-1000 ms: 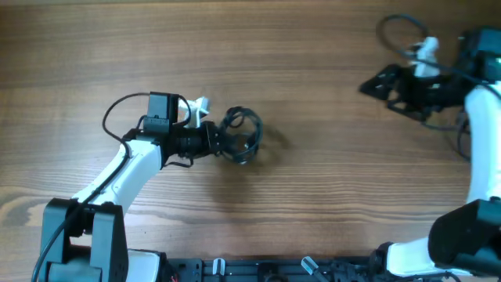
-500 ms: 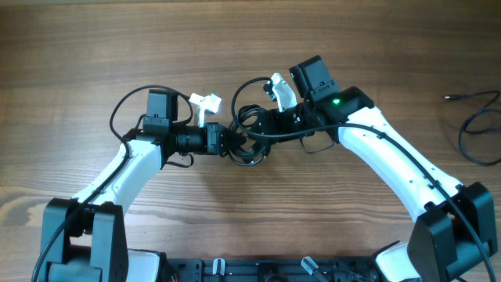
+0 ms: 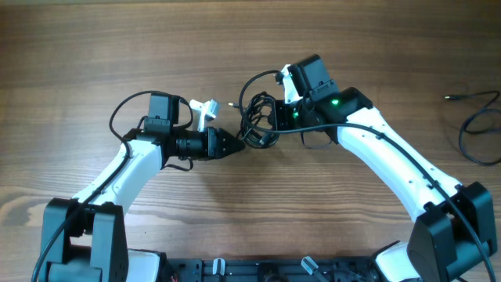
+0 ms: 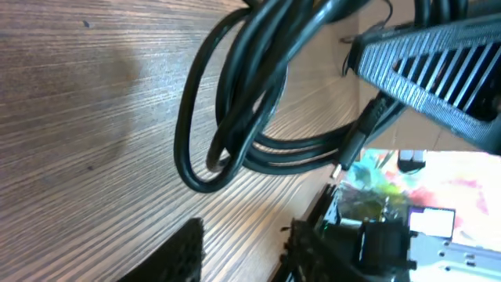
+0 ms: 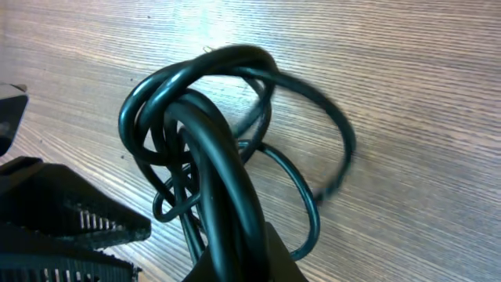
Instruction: Untangle cables
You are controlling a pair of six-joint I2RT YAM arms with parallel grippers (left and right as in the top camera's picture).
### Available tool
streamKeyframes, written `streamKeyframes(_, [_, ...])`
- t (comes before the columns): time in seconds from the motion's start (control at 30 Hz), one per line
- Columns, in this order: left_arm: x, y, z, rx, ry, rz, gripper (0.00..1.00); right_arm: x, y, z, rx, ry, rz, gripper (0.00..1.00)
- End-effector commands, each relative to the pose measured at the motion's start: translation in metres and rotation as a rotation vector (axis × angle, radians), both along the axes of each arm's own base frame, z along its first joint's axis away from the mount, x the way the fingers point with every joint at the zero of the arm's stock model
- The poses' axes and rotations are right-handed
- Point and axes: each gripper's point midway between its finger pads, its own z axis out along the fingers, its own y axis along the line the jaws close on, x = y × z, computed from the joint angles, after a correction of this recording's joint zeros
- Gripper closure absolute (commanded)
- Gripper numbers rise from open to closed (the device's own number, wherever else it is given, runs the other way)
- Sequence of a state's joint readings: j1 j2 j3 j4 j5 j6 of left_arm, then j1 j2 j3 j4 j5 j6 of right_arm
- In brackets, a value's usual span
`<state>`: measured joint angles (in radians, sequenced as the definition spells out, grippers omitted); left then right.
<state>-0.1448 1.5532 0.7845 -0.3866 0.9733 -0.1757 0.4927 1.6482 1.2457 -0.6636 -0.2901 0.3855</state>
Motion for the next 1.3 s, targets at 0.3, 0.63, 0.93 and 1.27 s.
streamKeyframes(0.3, [0.012,0.01,-0.01,-0.015,0.52,0.413,0.56,0.001,0.009,0.006,0.067,0.014,-0.012,0.96])
streamKeyframes(0.63, [0.04,0.016,-0.005,-0.077,0.626,0.621,0.6,0.0,0.009,0.006,0.065,0.017,-0.012,0.96])
streamKeyframes(0.93, [0.037,0.014,-0.013,-0.035,0.638,0.642,0.59,0.0,0.009,0.006,0.066,0.017,-0.012,0.96])
streamKeyframes(1.27, [0.035,-0.009,-0.019,0.005,0.646,0.686,0.58,0.0,0.009,0.006,0.066,0.017,-0.012,0.96])
